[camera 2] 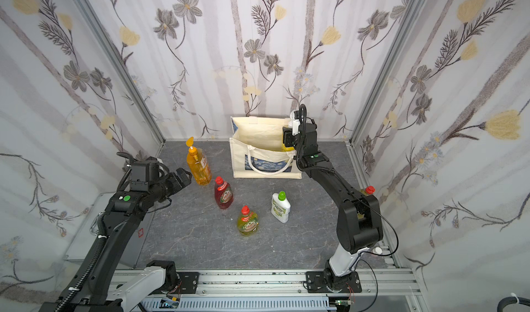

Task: Pack dish soap into the shopping bag
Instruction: Place the bottle of dish soap in the shopping bag.

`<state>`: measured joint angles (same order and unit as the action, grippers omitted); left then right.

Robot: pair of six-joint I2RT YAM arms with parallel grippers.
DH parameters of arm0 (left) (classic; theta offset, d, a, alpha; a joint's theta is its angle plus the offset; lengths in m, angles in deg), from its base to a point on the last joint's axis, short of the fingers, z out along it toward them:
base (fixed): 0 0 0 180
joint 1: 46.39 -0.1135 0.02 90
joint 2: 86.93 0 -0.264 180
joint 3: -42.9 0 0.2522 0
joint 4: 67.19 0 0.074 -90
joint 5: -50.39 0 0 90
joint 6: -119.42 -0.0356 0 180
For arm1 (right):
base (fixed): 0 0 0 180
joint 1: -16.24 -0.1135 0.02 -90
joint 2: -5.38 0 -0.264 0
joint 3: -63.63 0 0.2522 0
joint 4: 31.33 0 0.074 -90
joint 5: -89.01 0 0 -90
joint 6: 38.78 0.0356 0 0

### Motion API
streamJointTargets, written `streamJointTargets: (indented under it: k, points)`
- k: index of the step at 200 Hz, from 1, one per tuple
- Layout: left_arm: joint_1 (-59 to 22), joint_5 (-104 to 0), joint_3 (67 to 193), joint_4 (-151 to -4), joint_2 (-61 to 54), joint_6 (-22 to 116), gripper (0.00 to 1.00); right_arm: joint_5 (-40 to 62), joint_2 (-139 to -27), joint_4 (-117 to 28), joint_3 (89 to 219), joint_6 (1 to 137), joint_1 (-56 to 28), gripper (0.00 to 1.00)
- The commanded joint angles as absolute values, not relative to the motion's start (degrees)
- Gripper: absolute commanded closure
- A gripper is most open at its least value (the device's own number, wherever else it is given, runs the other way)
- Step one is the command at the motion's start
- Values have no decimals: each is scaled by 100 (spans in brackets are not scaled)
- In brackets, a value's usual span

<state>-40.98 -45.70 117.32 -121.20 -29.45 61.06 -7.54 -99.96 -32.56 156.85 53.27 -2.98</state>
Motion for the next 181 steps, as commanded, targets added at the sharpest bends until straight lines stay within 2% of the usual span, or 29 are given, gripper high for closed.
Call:
streamJointTargets:
  k: [1, 33, 76, 151, 181]
  points:
    - [-4101, -4595, 11837, -12222, -2914, 6082, 0, -853, -9770, -1452, 15624, 5082, -320, 65]
    - [-4103, -4626, 11947, -12184, -2800, 6072, 0, -922, -9642, -1379, 15505, 4873, -503, 65]
    - [-4093, -4664, 12003, -12077, -2682, 6123, 0, -1094, -9841, -2003, 16026, 4493, -749, 65]
    - [-4079, -4704, 11978, -11997, -2583, 6207, 0, -920, -10803, -2413, 17280, 5764, -1042, 65]
    - [-4083, -4679, 11977, -12005, -2609, 6188, 0, -1047, -10926, -2241, 17243, 6037, -1129, 66]
